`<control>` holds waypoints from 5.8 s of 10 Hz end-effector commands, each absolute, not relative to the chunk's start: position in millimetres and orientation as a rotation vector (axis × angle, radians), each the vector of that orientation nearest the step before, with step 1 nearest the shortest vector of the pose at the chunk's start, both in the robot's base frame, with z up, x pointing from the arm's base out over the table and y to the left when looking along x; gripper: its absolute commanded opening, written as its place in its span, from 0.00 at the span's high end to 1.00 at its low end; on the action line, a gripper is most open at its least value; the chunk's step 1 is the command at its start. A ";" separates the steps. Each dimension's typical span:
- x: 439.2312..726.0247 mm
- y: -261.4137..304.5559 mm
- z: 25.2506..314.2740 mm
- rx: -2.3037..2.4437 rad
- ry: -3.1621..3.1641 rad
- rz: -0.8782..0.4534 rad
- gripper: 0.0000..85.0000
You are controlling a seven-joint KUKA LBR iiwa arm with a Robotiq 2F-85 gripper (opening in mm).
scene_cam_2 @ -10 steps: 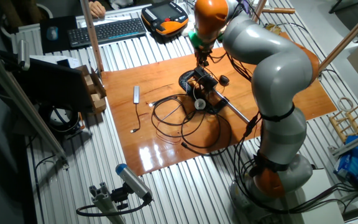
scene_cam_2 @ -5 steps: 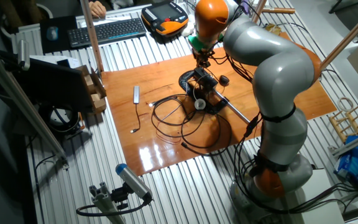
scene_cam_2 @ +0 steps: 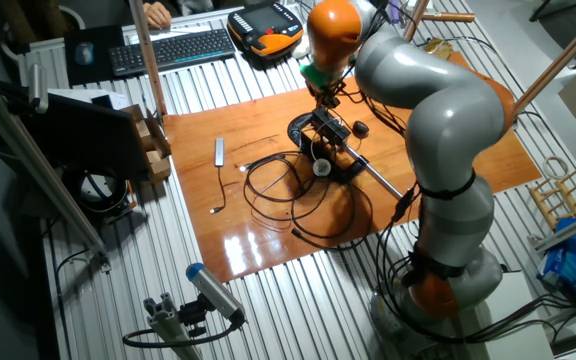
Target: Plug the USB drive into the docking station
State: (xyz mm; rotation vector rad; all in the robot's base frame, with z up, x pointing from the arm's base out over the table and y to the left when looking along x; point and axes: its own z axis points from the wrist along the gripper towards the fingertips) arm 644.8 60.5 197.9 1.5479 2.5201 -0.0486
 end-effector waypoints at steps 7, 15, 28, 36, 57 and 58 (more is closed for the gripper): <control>594.2 47.1 196.0 -0.024 3.066 0.075 1.00; 565.0 44.3 189.0 -0.102 3.129 0.084 1.00; 568.9 37.8 198.8 -0.139 3.099 -0.034 1.00; 570.0 39.8 198.0 -0.103 3.088 -0.014 1.00; 570.5 41.5 199.3 -0.090 3.083 0.019 1.00; 570.5 41.7 199.4 -0.090 3.083 0.019 1.00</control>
